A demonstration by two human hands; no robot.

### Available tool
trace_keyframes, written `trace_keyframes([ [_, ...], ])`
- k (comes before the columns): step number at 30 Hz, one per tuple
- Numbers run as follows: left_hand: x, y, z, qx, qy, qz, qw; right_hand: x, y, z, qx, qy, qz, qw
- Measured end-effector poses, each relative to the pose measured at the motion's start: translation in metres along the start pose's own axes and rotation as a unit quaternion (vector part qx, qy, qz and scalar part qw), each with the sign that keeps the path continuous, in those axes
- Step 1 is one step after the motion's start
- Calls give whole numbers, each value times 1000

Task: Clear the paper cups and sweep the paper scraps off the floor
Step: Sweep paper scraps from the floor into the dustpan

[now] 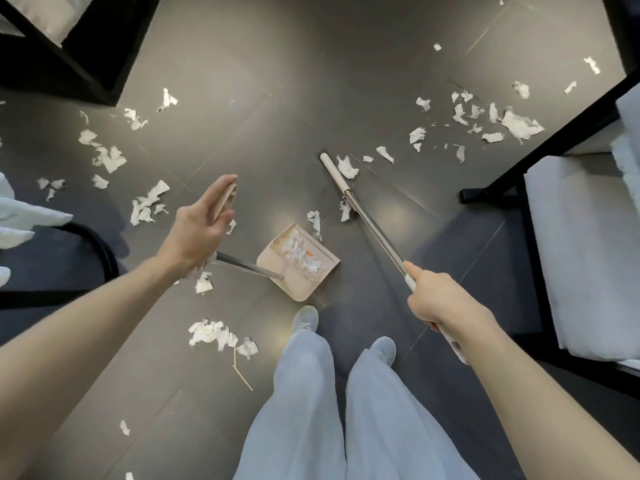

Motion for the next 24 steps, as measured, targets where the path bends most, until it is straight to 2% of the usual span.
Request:
trace_keyframes([
  [4,1,13,-7,-9,-37,3,999,13,12,12,20,-4,28,999],
  [9,3,40,-16,-20,-69,9,997,66,14,35,85,-10,15,996],
  [14,1,68,-23,2,-71,26,997,86,-5,50,145,79,2,986],
  [18,4,80,-26,29,-55,43,997,94,-34,39,139,87,-4,986],
  [22,8,97,-33,27,-35,42,998,101,-46,12,86,46,-10,995],
  [24,6,108,-35,23,-41,43,998,99,-45,-6,65,60,-4,996],
])
Point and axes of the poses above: each hand's wrist, its own y-axis towards the middle knuckle, its own z-axis out of the palm, x = y × z, the point moved 10 cm from there along y, towards the middle knuckle, and after that the axes turned 6 degrees about x, right-handed, at the moved point
